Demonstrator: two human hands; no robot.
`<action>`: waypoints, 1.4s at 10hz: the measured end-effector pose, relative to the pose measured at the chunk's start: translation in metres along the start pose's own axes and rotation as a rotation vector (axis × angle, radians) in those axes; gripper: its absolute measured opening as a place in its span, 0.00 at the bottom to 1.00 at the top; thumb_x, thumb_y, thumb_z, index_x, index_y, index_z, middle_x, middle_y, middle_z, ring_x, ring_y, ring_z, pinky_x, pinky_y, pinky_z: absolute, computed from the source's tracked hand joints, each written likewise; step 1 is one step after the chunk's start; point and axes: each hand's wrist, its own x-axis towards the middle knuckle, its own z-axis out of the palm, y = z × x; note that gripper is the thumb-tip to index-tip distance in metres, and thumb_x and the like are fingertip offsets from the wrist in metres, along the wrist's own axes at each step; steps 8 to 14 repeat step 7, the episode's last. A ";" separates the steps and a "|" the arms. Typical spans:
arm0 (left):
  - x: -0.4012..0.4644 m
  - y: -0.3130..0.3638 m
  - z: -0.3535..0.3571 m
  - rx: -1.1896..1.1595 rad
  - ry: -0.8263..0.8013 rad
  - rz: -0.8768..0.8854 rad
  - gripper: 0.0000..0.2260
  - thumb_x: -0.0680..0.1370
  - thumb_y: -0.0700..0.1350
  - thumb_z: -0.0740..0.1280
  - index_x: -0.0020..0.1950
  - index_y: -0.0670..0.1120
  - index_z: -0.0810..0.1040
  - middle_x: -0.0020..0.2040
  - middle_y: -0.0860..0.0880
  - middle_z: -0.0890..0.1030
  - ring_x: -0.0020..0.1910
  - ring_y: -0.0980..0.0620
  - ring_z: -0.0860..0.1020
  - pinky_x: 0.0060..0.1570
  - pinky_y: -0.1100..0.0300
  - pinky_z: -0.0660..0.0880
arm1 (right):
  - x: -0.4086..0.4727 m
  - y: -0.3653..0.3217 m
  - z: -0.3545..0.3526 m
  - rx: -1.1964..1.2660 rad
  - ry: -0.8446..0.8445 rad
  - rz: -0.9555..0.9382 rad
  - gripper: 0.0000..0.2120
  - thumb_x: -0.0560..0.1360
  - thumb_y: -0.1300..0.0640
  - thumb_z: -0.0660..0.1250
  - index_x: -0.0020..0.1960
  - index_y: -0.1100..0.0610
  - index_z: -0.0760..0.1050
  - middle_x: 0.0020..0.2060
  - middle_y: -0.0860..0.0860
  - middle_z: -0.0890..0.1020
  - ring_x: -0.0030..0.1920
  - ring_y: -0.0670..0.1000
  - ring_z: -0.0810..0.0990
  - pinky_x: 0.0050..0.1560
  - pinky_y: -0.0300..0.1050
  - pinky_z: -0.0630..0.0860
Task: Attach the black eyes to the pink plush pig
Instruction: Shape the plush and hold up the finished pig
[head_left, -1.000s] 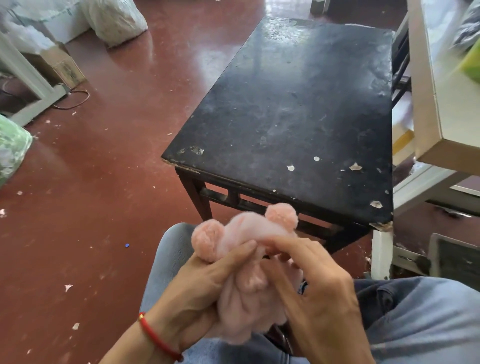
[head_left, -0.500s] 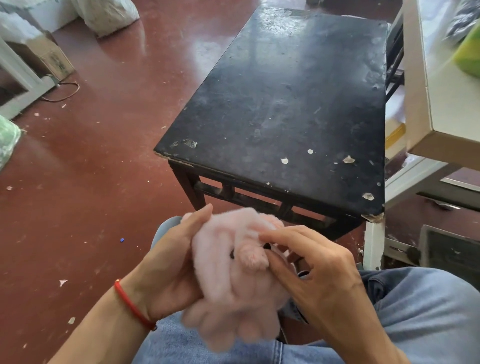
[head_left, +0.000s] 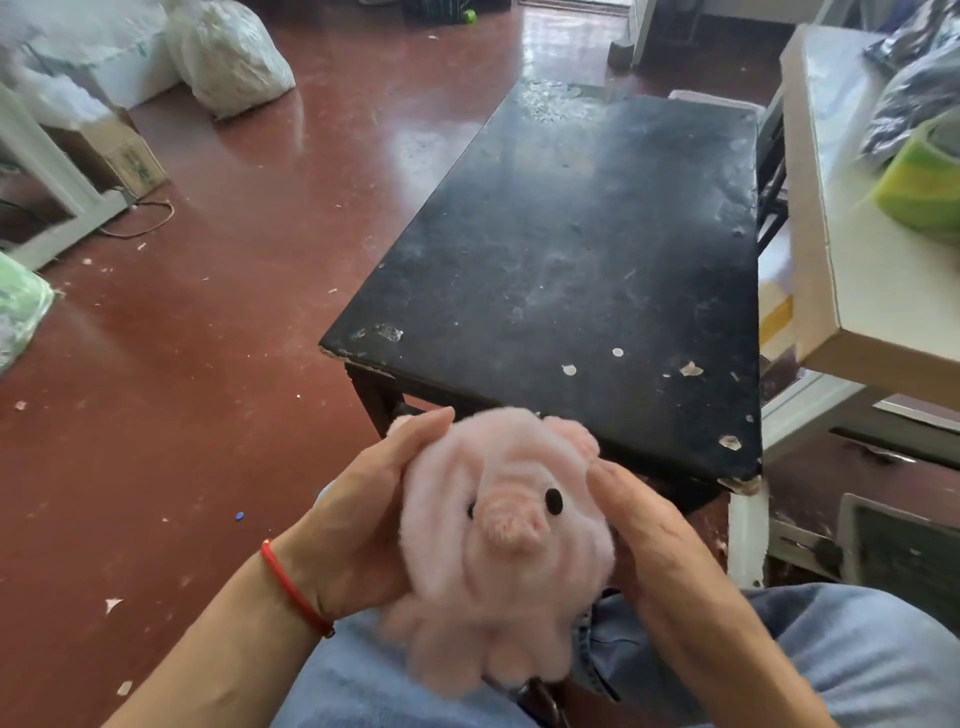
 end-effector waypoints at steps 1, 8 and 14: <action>0.010 0.021 0.005 0.087 -0.054 0.031 0.22 0.81 0.58 0.67 0.58 0.41 0.88 0.54 0.39 0.90 0.54 0.43 0.88 0.56 0.49 0.86 | 0.014 -0.015 0.004 0.239 -0.042 -0.086 0.27 0.72 0.44 0.80 0.67 0.54 0.82 0.58 0.61 0.89 0.54 0.58 0.90 0.50 0.55 0.87; 0.091 0.103 0.044 0.966 0.629 0.631 0.18 0.81 0.43 0.70 0.71 0.45 0.77 0.61 0.47 0.84 0.62 0.44 0.82 0.64 0.47 0.80 | 0.110 -0.114 -0.032 -0.681 0.490 -0.246 0.23 0.81 0.49 0.71 0.73 0.54 0.74 0.63 0.52 0.84 0.61 0.53 0.83 0.52 0.43 0.80; 0.091 0.103 0.044 0.966 0.629 0.631 0.18 0.81 0.43 0.70 0.71 0.45 0.77 0.61 0.47 0.84 0.62 0.44 0.82 0.64 0.47 0.80 | 0.110 -0.114 -0.032 -0.681 0.490 -0.246 0.23 0.81 0.49 0.71 0.73 0.54 0.74 0.63 0.52 0.84 0.61 0.53 0.83 0.52 0.43 0.80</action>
